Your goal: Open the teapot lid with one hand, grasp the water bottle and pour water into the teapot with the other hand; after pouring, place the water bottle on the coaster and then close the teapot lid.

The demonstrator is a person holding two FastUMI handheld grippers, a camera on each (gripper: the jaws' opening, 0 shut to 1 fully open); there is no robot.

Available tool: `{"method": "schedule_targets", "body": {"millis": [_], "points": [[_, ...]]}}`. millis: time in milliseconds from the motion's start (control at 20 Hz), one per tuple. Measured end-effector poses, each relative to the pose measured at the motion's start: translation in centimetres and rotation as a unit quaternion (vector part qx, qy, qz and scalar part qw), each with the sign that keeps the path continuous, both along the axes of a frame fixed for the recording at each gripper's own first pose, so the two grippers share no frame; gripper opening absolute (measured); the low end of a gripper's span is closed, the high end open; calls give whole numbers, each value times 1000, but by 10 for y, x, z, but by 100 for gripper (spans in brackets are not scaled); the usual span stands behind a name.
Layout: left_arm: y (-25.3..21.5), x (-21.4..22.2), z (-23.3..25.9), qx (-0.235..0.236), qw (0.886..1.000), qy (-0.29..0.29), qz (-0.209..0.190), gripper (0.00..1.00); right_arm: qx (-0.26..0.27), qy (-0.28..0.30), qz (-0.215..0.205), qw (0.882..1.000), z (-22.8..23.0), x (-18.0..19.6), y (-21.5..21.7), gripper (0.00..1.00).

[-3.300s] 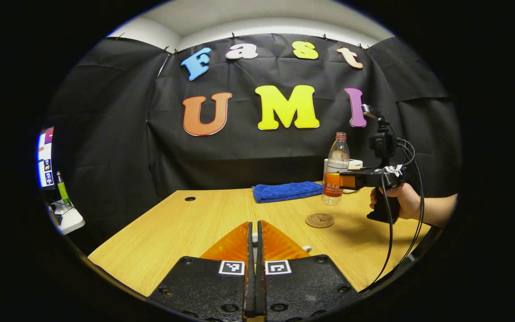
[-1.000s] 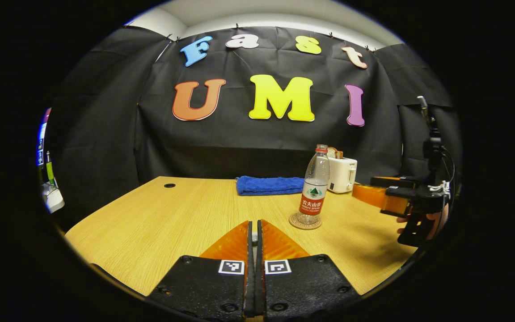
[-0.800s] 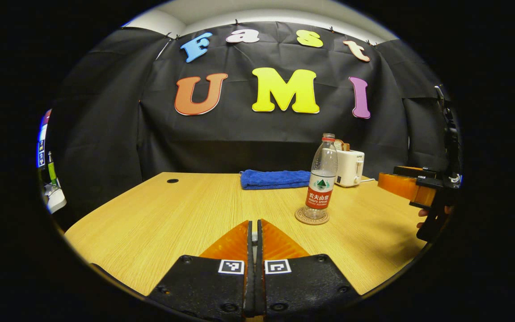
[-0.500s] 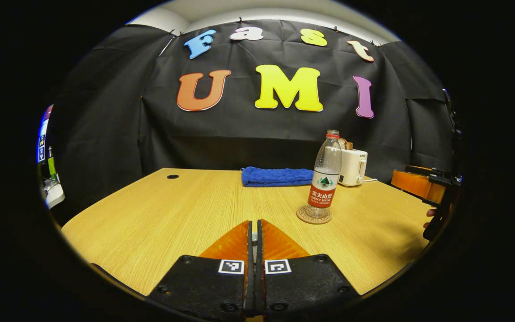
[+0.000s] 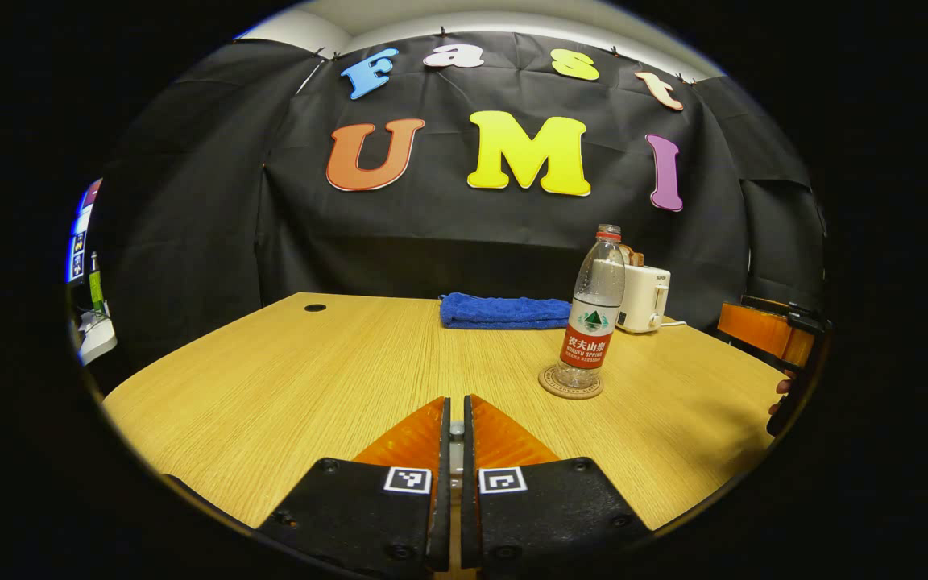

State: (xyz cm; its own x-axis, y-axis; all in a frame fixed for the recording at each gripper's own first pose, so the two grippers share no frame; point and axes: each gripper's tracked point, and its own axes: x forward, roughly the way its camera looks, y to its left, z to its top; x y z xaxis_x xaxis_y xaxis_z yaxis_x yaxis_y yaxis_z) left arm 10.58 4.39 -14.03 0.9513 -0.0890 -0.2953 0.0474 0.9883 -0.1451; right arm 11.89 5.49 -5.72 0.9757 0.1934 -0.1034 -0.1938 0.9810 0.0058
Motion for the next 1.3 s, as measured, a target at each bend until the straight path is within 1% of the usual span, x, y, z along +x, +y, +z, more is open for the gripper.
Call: {"method": "schedule_targets", "body": {"millis": [50,100,150,200,250,300,350,400,500,600,700,850,1000,1050,1100,1150,1300], "points": [[0,0,1,-2,1000,-3,2,9,-3,-3,1,1000,2,-1,2,94],[2,-1,3,-2,1000,-5,5,13,-6,-5,2,1000,4,-3,2,94],[4,-1,3,0,1000,-5,9,20,-8,-8,1,1000,6,-5,2,94],[7,-1,3,0,1000,-3,16,48,-7,-13,0,1000,9,-7,1,94],[10,-2,5,-2,1000,-4,22,55,-6,-16,-2,1000,11,-9,0,94],[15,-4,9,-6,999,-9,33,67,-4,-18,-3,1000,12,-11,0,94],[22,-4,14,-11,999,-14,47,77,-4,-20,-5,1000,14,-14,-1,94],[25,-7,20,-17,998,-19,57,100,-6,-22,-7,1000,15,-15,-1,94],[32,-14,42,-21,996,-40,72,100,-6,-27,-12,1000,20,-20,-2,94],[38,-22,68,-9,994,-70,84,100,-2,-34,-23,999,25,-27,-3,94],[37,-30,97,-3,991,-105,84,99,-1,-44,-40,998,31,-34,-5,94],[25,-39,131,9,988,-138,69,98,-5,-62,-75,995,43,-48,-11,94],[4,-50,151,17,987,-155,49,98,0,-77,-104,992,52,-69,-15,94],[-2,-53,154,17,986,-160,42,98,2,-78,-112,991,53,-74,-17,94],[-8,-56,155,19,986,-162,37,100,4,-78,-120,990,52,-80,-19,94],[-13,-59,154,21,986,-162,30,98,5,-78,-126,989,53,-85,-21,94],[-26,-67,154,15,987,-160,15,98,2,-78,-143,987,54,-97,-25,94]]}}
